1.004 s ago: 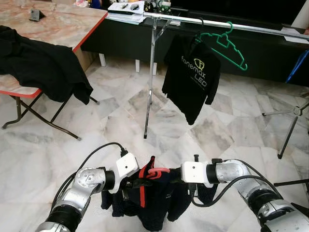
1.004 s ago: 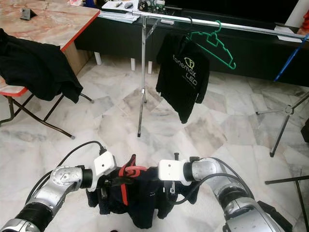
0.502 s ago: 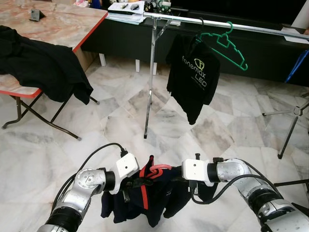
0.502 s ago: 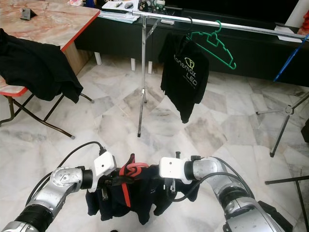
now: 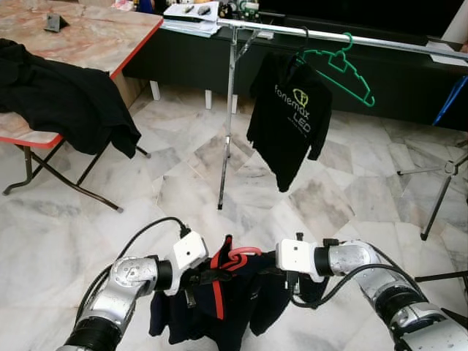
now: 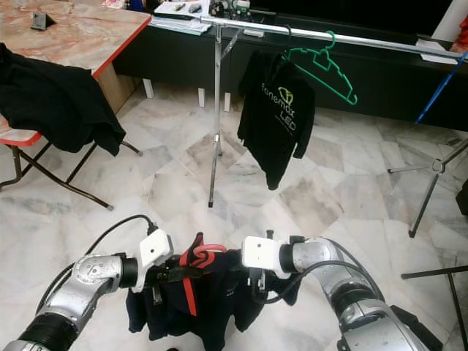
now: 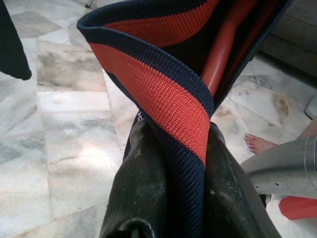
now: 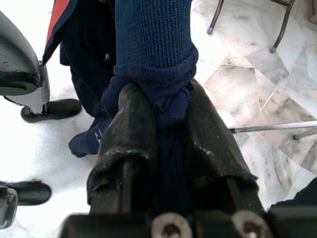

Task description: Hang hanger

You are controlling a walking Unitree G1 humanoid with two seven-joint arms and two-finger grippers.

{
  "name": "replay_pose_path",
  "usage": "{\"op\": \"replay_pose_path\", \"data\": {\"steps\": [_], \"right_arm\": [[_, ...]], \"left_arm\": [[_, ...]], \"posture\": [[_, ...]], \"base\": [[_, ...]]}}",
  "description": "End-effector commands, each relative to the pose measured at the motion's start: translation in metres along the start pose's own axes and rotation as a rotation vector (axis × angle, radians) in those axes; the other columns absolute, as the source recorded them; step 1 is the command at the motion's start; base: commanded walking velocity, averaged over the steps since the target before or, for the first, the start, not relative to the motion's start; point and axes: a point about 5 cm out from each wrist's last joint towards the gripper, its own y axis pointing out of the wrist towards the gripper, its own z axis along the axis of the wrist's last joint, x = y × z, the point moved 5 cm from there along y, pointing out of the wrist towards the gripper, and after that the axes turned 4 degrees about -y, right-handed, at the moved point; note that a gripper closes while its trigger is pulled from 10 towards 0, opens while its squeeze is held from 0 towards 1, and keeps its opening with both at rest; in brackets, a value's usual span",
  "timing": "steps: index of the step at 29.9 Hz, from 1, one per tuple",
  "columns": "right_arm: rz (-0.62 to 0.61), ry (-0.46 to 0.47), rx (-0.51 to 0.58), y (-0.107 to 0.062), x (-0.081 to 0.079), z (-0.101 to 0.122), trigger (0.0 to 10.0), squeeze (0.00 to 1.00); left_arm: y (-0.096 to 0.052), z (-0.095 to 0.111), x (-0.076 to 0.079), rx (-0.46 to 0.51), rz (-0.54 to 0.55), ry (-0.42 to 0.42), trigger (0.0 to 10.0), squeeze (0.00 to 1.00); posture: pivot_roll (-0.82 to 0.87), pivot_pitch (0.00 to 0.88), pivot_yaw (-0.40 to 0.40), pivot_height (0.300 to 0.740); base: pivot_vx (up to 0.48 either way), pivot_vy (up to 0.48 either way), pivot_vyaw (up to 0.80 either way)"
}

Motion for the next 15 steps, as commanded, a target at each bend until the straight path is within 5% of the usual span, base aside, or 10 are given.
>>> {"op": "replay_pose_path", "data": {"steps": [1,2,3,4,15], "right_arm": [[-0.056,0.068,0.016,0.002,0.003,-0.001,10.0,0.00],[-0.048,0.092,0.018,0.002,0.003,-0.001,10.0,0.00],[-0.050,0.092,0.021,0.002,0.003,-0.001,10.0,0.36],[-0.056,0.090,0.027,0.002,0.004,0.000,10.0,1.00],[-0.096,0.089,0.029,0.001,0.013,0.003,10.0,1.00]], "left_arm": [[0.005,0.016,0.003,0.094,-0.001,-0.019,0.0,0.00],[0.004,0.015,0.003,0.089,-0.004,-0.019,0.0,0.00],[0.004,0.014,0.004,0.086,-0.005,-0.019,0.0,0.00],[0.004,0.014,0.004,0.083,-0.006,-0.019,0.0,0.00],[0.001,0.002,0.005,0.030,-0.002,-0.014,0.0,0.00]], "posture": [[0.02,0.177,-0.055,0.740],[0.02,0.178,-0.055,0.740],[0.02,0.178,-0.055,0.740],[0.02,0.179,-0.055,0.740],[0.02,0.180,-0.052,0.740]], "base": [[0.000,0.000,0.00],[0.000,0.000,0.00],[0.000,0.000,0.00],[0.000,0.000,0.00],[0.000,0.000,0.00]]}}
